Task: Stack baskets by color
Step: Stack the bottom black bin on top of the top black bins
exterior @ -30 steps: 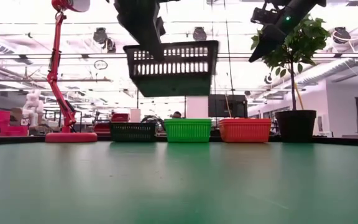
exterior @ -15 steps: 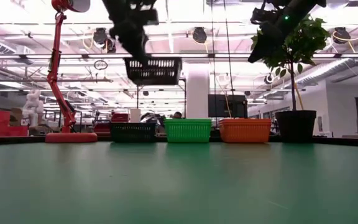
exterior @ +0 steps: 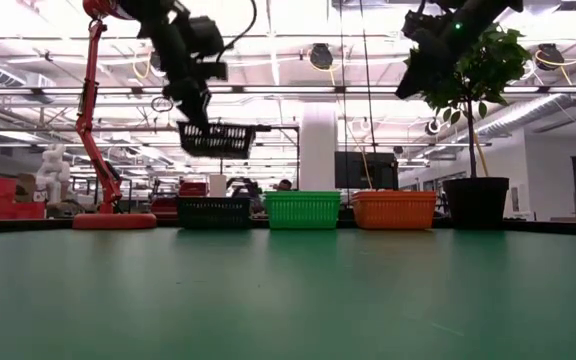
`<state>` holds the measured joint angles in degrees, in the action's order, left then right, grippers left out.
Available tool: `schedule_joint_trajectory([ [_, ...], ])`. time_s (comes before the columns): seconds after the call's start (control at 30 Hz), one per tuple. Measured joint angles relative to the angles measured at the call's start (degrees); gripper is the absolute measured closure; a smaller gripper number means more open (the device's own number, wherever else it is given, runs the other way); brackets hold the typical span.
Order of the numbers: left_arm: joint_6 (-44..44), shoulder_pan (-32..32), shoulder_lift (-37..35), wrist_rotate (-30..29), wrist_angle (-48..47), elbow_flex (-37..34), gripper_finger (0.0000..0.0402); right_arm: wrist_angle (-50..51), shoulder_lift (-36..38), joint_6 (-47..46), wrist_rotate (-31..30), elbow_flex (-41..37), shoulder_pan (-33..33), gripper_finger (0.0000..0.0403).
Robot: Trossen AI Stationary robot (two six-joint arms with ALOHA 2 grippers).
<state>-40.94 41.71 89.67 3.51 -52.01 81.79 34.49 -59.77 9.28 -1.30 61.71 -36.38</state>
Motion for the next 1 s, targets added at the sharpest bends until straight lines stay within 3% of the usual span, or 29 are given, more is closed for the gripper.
schedule_joint_trajectory([
  [0.4,-6.68,3.04,-0.01,0.96,19.87,-16.10,0.0395,-3.93,0.00,-3.74,-0.07,0.00,0.00,0.0347],
  [0.7,-8.42,3.65,-0.01,1.39,29.19,-24.07,0.0374,-7.91,0.00,-10.51,-0.07,0.00,0.13,0.0377],
  [1.0,-7.34,3.59,0.26,3.58,36.88,-28.60,0.0395,-13.00,0.00,-15.04,-0.06,0.00,0.15,0.0401],
])
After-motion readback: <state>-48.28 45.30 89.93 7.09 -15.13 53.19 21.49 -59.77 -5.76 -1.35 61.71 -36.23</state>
